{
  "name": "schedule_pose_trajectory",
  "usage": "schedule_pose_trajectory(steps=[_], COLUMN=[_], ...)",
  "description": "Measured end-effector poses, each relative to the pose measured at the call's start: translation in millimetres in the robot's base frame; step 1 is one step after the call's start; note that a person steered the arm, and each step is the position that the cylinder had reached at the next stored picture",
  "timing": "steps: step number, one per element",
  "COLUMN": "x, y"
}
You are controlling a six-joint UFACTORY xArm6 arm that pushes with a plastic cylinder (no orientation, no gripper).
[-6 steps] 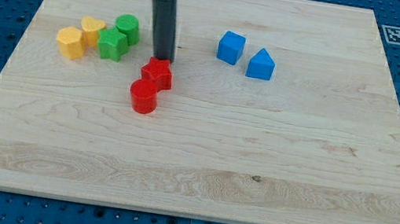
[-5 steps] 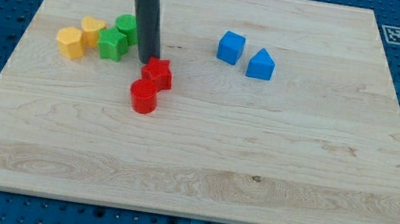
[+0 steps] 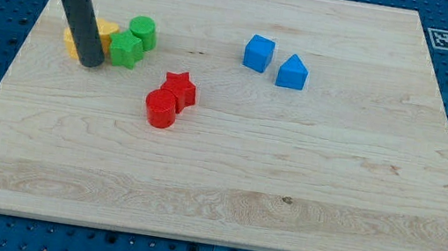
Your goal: Slide green star along with green circle towards top left
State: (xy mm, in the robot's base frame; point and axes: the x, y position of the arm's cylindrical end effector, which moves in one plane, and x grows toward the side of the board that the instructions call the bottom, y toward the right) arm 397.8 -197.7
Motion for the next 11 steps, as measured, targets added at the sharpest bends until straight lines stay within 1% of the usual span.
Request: schedule_pose_trajectory(steps=[1, 2, 6, 7, 9, 10, 11], x=[-11.7, -11.6, 5.1, 5.1, 19.2, 19.2, 19.2], y=[7.6, 20.7, 20.7, 31.4, 50.4, 67.0, 100.1])
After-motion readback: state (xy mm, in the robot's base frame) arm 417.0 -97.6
